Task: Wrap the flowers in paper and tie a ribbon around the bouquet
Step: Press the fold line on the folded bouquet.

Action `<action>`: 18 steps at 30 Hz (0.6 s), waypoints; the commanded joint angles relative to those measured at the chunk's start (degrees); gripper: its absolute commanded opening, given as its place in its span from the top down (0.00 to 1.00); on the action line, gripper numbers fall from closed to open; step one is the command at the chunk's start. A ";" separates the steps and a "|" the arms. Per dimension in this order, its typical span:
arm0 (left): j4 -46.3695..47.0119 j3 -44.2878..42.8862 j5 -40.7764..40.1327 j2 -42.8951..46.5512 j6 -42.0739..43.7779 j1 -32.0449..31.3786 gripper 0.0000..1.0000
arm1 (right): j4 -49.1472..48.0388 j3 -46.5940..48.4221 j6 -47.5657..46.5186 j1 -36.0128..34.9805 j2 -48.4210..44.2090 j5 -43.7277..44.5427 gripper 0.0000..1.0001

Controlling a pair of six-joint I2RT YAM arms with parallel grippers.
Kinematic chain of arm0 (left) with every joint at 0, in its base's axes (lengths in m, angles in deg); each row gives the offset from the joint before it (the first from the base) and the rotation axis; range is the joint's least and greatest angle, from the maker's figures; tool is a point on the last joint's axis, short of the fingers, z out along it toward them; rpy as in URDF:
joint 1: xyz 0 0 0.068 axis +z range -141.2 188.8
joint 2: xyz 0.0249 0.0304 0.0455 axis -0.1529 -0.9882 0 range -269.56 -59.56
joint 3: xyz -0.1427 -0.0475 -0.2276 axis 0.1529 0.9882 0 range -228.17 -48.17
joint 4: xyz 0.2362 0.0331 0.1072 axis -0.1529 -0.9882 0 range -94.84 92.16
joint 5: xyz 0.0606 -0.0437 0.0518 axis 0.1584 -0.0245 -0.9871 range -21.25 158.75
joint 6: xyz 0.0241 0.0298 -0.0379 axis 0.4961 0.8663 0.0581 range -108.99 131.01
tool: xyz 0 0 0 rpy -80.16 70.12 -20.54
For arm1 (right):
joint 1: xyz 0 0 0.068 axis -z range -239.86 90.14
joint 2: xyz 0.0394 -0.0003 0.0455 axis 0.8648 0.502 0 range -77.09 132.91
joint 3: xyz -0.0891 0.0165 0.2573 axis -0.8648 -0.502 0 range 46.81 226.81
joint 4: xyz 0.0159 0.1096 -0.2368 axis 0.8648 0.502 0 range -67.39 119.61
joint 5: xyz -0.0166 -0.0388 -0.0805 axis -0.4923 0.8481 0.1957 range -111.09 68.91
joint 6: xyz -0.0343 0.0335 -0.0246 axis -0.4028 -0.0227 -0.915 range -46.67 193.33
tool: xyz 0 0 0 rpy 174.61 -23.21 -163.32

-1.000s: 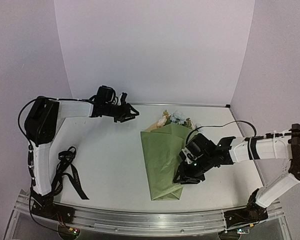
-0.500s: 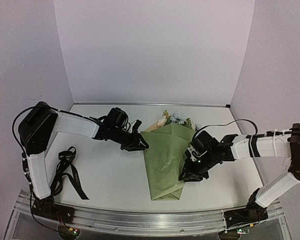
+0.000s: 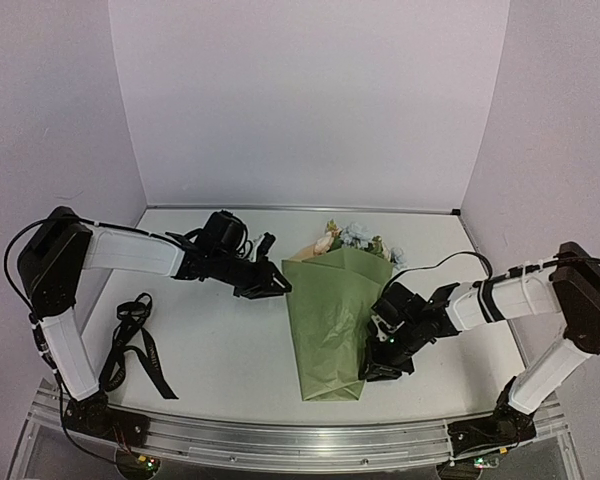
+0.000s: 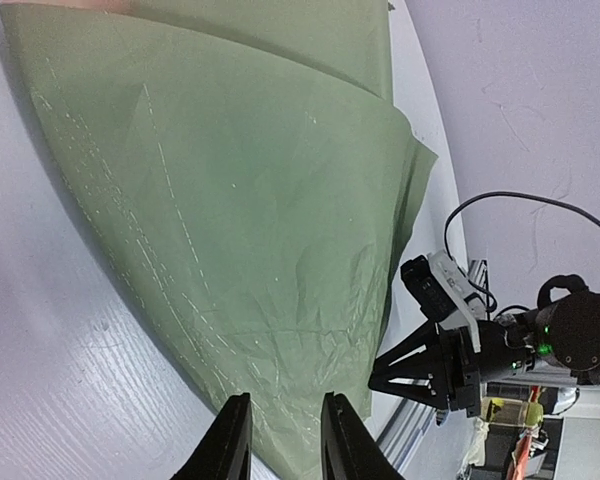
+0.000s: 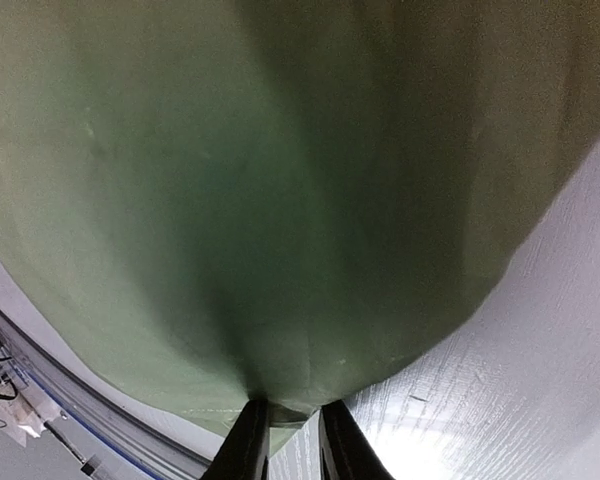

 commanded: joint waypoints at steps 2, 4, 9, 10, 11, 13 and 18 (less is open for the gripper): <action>-3.30 2.20 -8.32 6.77 -0.40 0.23 0.74 | -0.49 -0.51 0.16 -0.25 -4.56 1.52 0.80; -5.12 3.46 -12.57 9.11 -0.91 0.38 0.72 | 0.07 -0.68 -0.06 -0.25 -5.94 1.68 0.77; -11.96 7.31 -26.08 16.88 -4.25 1.16 0.64 | 1.55 -1.57 -1.77 -0.26 -10.45 2.75 0.66; -13.60 8.15 -28.41 18.29 -5.15 1.33 0.62 | 1.82 -1.84 -2.16 -0.24 -11.24 3.11 0.64; -15.18 9.03 -30.97 20.07 -6.41 1.46 0.61 | 2.41 -2.02 -2.61 -0.22 -12.03 3.44 0.62; -18.54 11.31 -37.90 23.57 -9.47 1.64 0.56 | 3.83 -2.11 -3.62 -0.25 -13.73 3.69 0.55; -26.89 17.18 -48.68 32.18 -18.41 3.06 0.45 | 5.46 -3.73 -6.08 -0.25 -17.85 5.88 0.40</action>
